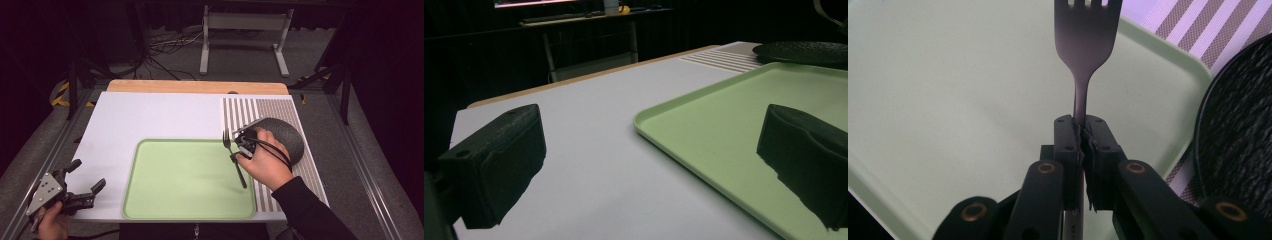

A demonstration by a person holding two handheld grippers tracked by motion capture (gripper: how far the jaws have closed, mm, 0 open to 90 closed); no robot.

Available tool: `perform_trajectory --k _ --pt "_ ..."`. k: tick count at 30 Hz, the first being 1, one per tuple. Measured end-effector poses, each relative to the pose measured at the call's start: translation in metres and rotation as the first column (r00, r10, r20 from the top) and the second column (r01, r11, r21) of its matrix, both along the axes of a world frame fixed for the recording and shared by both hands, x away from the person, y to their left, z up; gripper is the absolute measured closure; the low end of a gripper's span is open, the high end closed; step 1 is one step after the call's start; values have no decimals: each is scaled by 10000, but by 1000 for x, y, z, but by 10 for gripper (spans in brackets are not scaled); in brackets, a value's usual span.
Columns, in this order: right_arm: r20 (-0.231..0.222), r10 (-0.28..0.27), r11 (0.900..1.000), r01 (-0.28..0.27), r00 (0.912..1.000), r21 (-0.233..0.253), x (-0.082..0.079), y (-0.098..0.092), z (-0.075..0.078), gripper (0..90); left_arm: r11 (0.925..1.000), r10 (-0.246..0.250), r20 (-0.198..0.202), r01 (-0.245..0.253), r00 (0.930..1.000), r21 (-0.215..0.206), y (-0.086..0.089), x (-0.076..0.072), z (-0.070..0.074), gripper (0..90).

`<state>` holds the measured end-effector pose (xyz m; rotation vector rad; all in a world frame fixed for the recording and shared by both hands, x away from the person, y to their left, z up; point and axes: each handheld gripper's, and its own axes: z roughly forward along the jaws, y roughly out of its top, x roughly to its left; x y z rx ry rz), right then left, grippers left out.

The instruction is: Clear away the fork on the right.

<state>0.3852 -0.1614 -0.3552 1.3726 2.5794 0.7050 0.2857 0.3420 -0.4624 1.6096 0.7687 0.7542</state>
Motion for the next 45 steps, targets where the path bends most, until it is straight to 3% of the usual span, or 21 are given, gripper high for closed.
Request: perform_trajectory --k 9,22,33,45 --pt "-1003 -644 9979 631 9929 -168 2 5 -13 849 10000 7 -34 -7 10000 -11 0 0 0 0" --pt "-1330 -898 9960 891 9870 -110 8 5 -32 843 10000 -13 14 13 10000 4 0 0 0 0" --pt "-1479 -1042 9942 992 9835 -407 11 8 -49 839 10000 -55 42 55 10000 10 -1 0 0 0" --pt "-1511 -969 9949 915 9838 -425 10 9 -48 864 10000 -61 33 60 10000 44 0 0 0 0"
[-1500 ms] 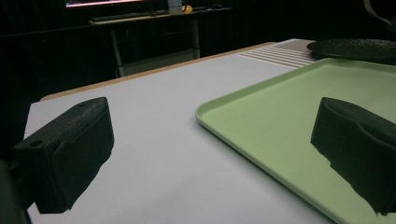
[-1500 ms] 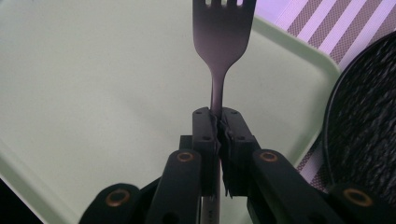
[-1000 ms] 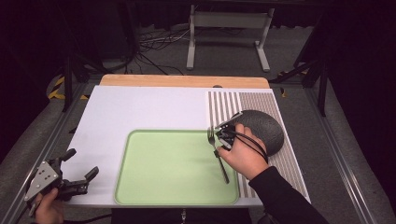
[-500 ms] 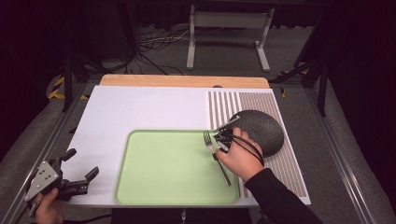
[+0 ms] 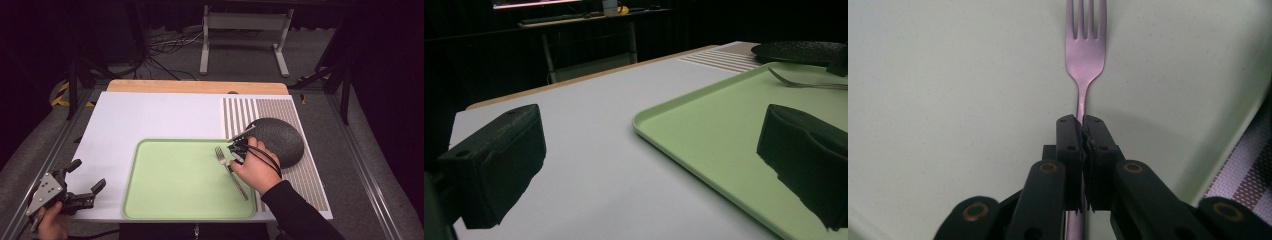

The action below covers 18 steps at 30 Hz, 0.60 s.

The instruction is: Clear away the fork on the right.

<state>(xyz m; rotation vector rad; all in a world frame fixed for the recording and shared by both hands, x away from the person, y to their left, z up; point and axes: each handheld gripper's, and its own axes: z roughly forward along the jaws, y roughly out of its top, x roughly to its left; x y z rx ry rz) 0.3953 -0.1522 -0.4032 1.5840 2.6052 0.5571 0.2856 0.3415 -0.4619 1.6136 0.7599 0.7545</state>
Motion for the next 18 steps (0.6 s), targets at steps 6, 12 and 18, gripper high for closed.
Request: perform_trajectory --k 6,12,18 --pt "1160 1309 9910 -1334 9846 135 2 2 5 856 10000 12 -26 -12 10000 -17 0 0 0 0" --pt "2381 3459 9300 -3653 9075 411 4 6 6 899 10000 19 -10 -19 10000 -32 0 0 0 0" --pt "2841 4572 8786 -4776 8428 32 7 13 -1 899 10000 9 9 -9 10000 -22 0 0 0 0"
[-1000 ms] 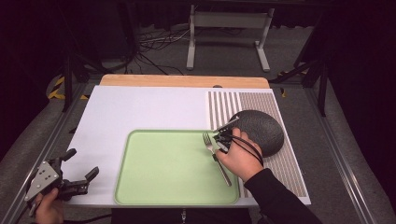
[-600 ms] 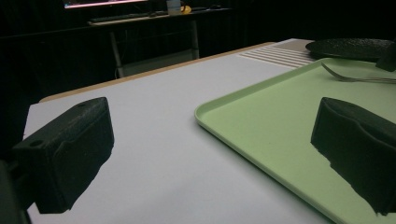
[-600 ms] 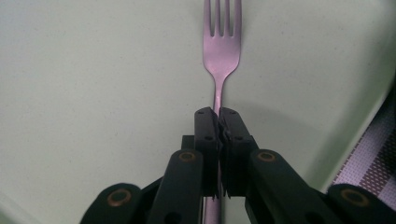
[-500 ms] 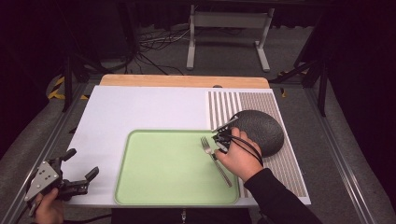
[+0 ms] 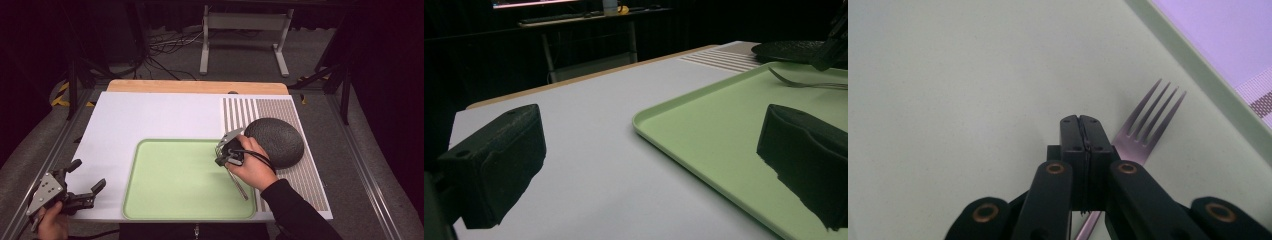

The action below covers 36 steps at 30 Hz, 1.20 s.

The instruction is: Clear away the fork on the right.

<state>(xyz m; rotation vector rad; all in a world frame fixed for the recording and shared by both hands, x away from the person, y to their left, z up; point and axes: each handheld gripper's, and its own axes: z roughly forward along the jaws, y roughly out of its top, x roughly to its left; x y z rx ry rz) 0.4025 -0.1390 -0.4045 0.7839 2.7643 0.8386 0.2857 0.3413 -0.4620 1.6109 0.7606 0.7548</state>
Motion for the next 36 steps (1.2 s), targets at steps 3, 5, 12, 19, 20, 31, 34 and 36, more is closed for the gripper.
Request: perform_trajectory --k 3,5,12,19,20,31,34,36 --pt "84 250 9996 -249 9997 -133 4 2 -7 899 10000 0 -32 0 10000 -17 0 0 0 0" --pt "88 305 9993 -303 9995 -209 6 2 -12 899 10000 -5 -30 5 10000 -28 0 0 0 0" --pt "44 188 9981 -185 9998 -582 8 4 -25 899 10000 0 -46 0 10000 -17 0 0 0 0" --pt "103 157 9978 -150 9998 -643 10 5 -28 900 10000 3 -39 -3 10000 -34 0 0 0 0" --pt "132 160 9976 -151 9998 -675 10 5 -28 899 10000 7 -53 -7 10000 -20 0 0 0 0" --pt "259 -181 9957 203 9995 -899 14 -2 -27 900 10000 -6 -55 6 10000 -9 0 0 0 0" --pt "274 -327 9952 351 9991 -916 16 -7 -27 899 10000 -9 -67 9 10000 -11 0 0 0 0" --pt "261 -432 9943 456 9987 -965 16 -9 -26 900 10000 6 -31 -6 10000 -21 0 0 0 0"
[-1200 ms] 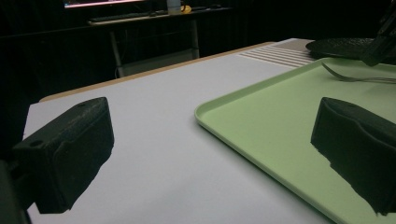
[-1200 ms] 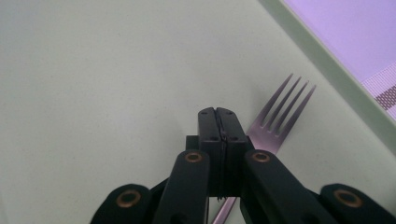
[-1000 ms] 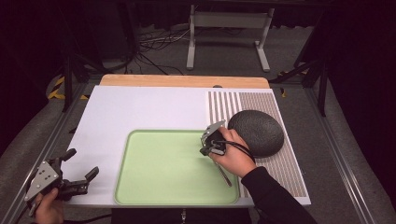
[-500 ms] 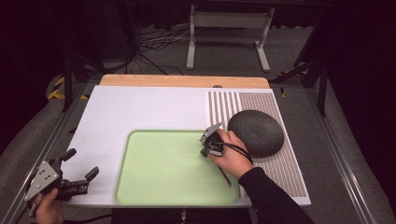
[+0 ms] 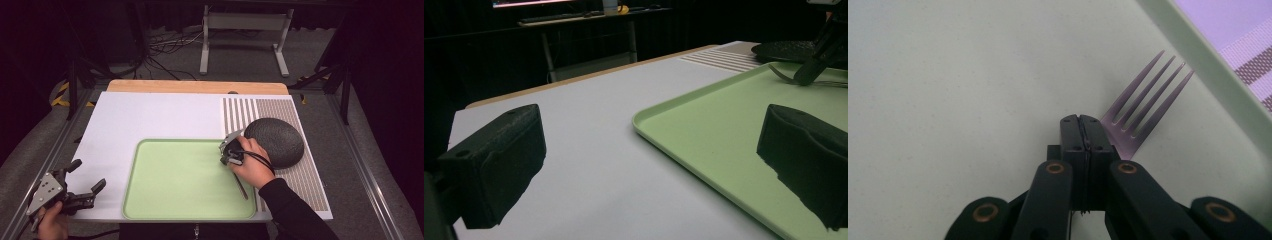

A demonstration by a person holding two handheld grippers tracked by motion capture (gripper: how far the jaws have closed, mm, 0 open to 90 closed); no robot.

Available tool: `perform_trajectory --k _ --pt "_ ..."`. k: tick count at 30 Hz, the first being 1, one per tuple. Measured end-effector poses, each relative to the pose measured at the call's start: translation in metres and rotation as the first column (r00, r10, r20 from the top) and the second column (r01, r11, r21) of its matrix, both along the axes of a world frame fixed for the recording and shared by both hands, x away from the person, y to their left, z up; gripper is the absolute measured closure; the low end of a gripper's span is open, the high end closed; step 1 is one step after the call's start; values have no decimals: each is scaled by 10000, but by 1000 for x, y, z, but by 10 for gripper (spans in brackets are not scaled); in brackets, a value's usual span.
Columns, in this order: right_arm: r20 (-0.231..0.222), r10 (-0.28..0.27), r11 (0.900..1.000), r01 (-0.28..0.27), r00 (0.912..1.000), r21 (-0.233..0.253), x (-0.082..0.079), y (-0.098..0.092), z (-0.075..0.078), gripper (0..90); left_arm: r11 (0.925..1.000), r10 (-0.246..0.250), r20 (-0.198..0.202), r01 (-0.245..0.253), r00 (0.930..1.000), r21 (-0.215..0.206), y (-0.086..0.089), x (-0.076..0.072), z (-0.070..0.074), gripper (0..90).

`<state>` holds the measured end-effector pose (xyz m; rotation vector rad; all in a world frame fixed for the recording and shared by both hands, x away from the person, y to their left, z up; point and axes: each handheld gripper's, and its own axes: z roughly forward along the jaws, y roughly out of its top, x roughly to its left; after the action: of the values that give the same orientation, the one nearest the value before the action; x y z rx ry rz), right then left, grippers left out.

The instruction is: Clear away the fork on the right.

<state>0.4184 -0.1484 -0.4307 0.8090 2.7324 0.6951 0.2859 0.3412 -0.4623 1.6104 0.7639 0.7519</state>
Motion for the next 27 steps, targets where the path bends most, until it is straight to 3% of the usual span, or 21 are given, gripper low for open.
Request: perform_trajectory --k 13,27 --pt "17 -602 9982 602 9982 -67 4 -15 1 899 10000 2 -24 -2 10000 19 0 0 0 0" --pt "30 -1373 9904 1373 9905 -165 5 -31 2 900 10000 5 -25 -5 10000 15 0 0 0 0"
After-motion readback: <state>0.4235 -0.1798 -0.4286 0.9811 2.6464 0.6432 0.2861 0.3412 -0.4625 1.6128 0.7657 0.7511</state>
